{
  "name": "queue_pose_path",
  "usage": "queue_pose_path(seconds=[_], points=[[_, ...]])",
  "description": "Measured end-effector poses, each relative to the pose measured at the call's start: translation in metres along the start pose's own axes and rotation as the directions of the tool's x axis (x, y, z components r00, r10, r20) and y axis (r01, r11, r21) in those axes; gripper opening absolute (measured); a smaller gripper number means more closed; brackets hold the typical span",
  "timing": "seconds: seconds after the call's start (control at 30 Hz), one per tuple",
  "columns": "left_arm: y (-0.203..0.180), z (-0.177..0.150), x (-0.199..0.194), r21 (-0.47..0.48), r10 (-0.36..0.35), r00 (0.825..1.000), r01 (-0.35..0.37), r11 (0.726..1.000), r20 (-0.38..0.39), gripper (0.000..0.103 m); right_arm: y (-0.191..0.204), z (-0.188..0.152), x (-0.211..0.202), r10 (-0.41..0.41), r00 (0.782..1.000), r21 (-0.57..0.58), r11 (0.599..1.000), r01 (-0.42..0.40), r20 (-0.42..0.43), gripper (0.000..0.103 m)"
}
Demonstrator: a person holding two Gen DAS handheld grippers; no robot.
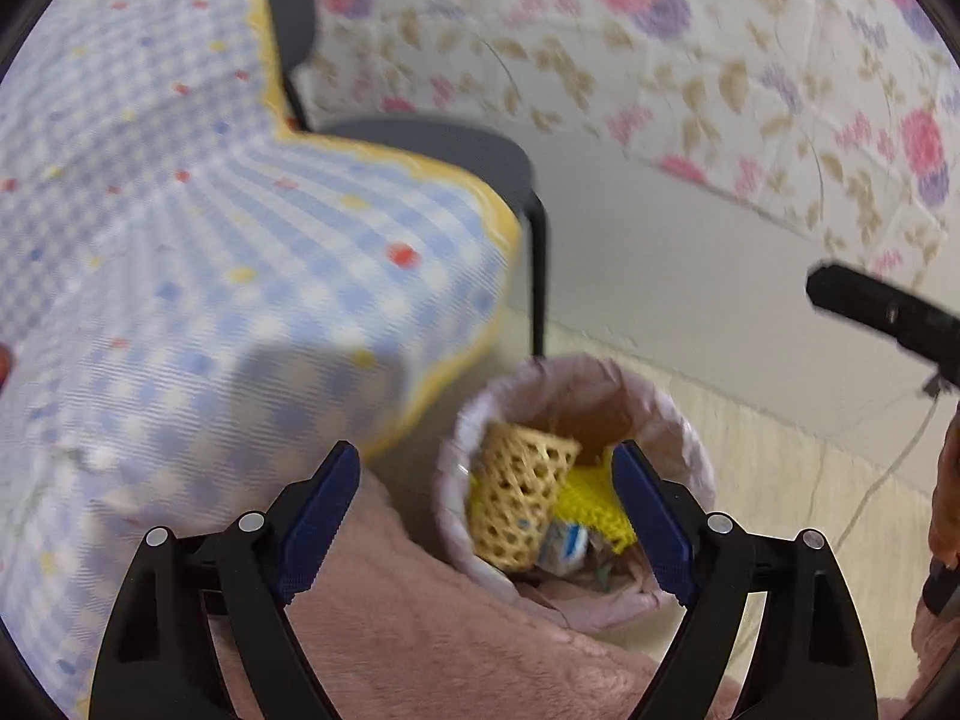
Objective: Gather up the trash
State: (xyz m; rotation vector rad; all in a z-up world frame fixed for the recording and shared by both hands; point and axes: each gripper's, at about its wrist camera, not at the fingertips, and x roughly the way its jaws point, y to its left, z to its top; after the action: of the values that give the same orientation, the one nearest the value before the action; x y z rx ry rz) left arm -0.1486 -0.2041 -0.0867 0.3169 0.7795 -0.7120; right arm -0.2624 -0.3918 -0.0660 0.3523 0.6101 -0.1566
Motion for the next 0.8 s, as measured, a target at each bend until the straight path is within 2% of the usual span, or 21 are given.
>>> queue_pose_path(seconds=[0.07,0.13,0.23,0.3,0.5,0.63,0.8], points=[[0.008,0.004,-0.015,-0.021,0.025,0.999,-0.024,0.999,0.042,0.086,0.008,0.003,-0.002,0.007,1.0,-0.014,1.0,-0.007,0.003,0.067],[0.015,0.007,-0.032,-0.045,0.048,0.996,-0.044,0.998,0.079,0.087,0.018,0.007,-0.005,0.029,1.0,-0.023,0.999,-0.029,0.004,0.072],[0.03,0.008,-0.062,-0.087,0.075,0.989,-0.064,0.994,0.13,0.09,0.034,0.013,-0.011,0.054,0.998,-0.043,0.998,-0.054,0.015,0.084],[0.038,0.009,-0.076,-0.108,0.096,0.986,-0.081,0.991,0.138,0.091,0.047,0.018,-0.015,0.065,0.997,-0.067,0.996,-0.063,0.028,0.096],[0.068,0.001,-0.116,-0.194,0.171,0.976,-0.143,0.971,0.135,0.093,0.088,0.037,-0.02,0.098,0.994,-0.153,0.984,-0.09,0.049,0.097],[0.087,-0.004,-0.142,-0.251,0.279,0.948,-0.236,0.939,0.153,0.094,0.118,0.055,-0.024,0.137,0.988,-0.209,0.971,-0.119,0.073,0.097],[0.11,-0.01,-0.165,-0.31,0.366,0.92,-0.312,0.898,0.136,0.096,0.157,0.07,-0.023,0.167,0.984,-0.283,0.948,-0.142,0.068,0.097]])
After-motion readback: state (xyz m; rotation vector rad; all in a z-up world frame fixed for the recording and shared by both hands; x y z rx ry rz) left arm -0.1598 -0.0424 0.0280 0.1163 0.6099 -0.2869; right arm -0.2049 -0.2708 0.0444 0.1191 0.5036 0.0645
